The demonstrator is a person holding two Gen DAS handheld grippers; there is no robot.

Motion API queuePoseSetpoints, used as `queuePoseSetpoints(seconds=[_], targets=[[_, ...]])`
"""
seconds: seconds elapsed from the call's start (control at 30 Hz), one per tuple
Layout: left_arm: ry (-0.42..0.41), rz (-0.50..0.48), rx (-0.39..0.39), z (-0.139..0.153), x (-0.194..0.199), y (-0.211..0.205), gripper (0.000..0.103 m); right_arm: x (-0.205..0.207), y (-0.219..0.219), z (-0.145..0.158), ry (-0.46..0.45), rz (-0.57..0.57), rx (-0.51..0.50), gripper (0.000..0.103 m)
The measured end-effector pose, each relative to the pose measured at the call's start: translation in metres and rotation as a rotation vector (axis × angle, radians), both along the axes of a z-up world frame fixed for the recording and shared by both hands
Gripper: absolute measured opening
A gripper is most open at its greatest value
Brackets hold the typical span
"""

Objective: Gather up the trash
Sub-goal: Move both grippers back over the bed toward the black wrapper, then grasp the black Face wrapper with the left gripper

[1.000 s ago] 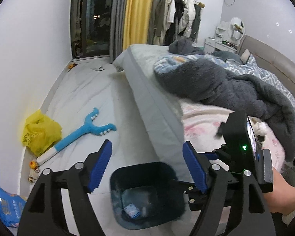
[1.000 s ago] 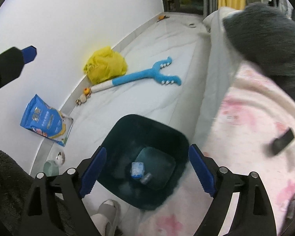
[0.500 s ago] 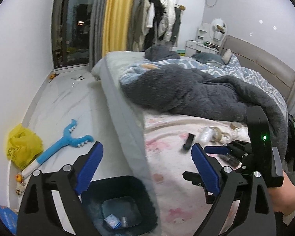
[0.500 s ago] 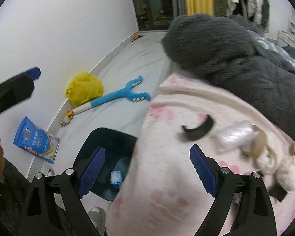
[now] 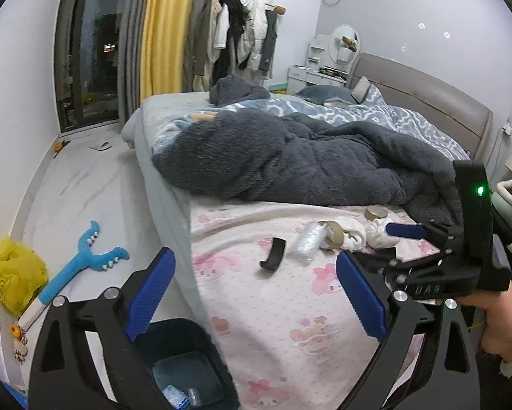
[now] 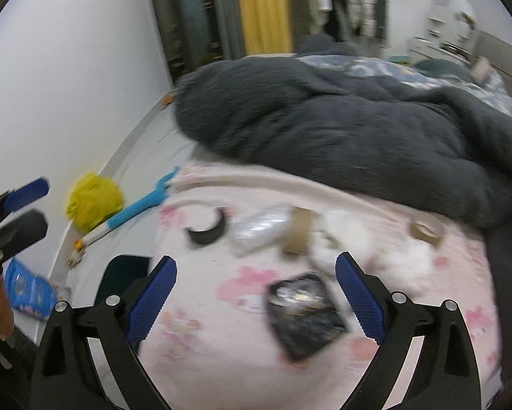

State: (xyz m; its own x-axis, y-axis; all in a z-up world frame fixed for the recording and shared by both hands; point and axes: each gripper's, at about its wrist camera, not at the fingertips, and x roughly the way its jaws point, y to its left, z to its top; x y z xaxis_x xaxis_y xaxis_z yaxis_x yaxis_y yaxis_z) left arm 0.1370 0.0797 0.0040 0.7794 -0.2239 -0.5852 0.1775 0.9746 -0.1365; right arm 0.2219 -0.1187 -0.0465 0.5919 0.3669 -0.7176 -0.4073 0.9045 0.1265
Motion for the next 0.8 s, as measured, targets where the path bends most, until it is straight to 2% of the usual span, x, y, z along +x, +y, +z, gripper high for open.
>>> queuePoseSetpoints(seconds=[0.27, 0.57, 0.8], targets=[[-0.01, -0.087, -0.003, -0.007, 0.011, -0.038, 0.097, 0.01, -0.056, -0.017, 0.047, -0.189, -0.007, 0.097], [0.022, -0.176, 0.021, -0.025, 0.026, -0.08, 0.097, 0.017, -0.085, -0.036, 0.128, -0.267, 0.056, 0.097], [0.095, -0.29, 0.11, -0.052, 0.035, -0.118, 0.097, 0.019, -0.098, -0.053, 0.121, -0.261, 0.045, 0.097]])
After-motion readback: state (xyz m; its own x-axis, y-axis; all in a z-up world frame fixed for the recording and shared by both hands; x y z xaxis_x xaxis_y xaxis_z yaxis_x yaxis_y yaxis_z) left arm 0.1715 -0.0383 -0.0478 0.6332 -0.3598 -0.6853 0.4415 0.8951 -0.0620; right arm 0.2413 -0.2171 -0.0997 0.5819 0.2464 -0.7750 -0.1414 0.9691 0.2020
